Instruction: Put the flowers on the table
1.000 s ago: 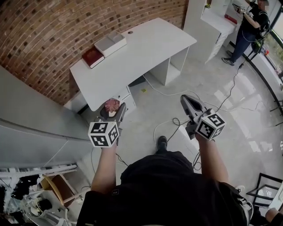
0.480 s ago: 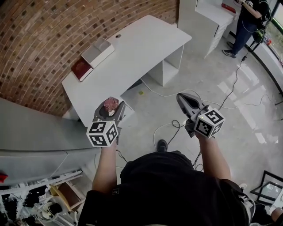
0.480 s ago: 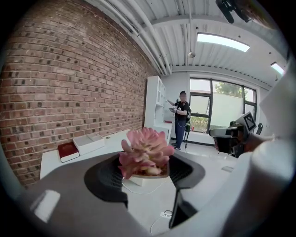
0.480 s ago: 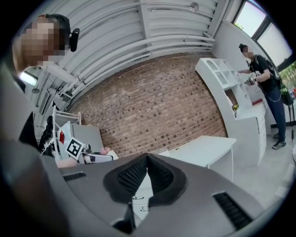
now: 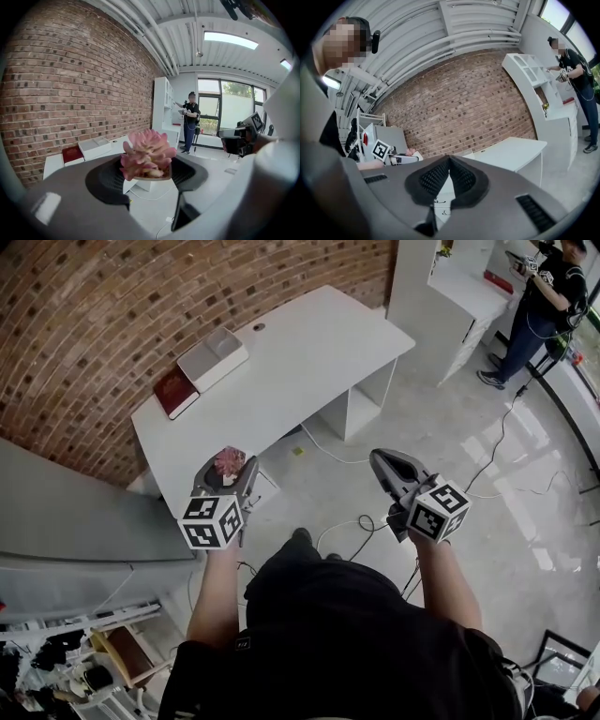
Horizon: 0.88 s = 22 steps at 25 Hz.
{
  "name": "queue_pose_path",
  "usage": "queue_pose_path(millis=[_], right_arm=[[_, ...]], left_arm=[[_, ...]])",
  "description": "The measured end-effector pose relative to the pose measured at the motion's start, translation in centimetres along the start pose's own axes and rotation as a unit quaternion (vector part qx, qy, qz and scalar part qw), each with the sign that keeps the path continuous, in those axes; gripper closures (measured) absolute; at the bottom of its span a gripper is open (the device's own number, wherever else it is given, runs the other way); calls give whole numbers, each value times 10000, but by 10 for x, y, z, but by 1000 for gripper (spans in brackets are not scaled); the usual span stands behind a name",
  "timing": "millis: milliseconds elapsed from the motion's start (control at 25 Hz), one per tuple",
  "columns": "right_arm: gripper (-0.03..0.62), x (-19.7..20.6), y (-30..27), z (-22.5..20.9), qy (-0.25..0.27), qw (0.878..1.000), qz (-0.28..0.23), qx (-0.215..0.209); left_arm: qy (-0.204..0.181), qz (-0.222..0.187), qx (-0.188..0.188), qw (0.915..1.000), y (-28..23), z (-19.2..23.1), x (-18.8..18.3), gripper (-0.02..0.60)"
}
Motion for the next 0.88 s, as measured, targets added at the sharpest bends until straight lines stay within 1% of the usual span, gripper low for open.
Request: queue_pose_path(millis=[280,480,600,760,880], right_arm=[[585,4,-49,-36,-82,9993,347,-91],[585,2,-115,-64,-51,9985,483,-262],[585,-2,-155,-87,-131,9979,581,-262],[585,-7,-211,-121,-216,9971,702,-220],[585,-14,-251,-140,-234,9970,702,-222]], left_arm=[[321,109,-199,9992,-41,37,12,310],[369,187,-237,9989,-88,79,10,310],[348,298,-192,9988,-123,102,-1,310],[279,307,-27,9991,-180,133,-25,310],[254,351,32,9991,-215,157,-33,310]])
Point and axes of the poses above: the fingertips, and each gripper's own axes: y backward along the fingers, z to its left, x out of its underside, the point moved 6 cm from there along y, backward along the fingers, and after that the axes turned 3 degrees about -z, right-handed, at the moved point
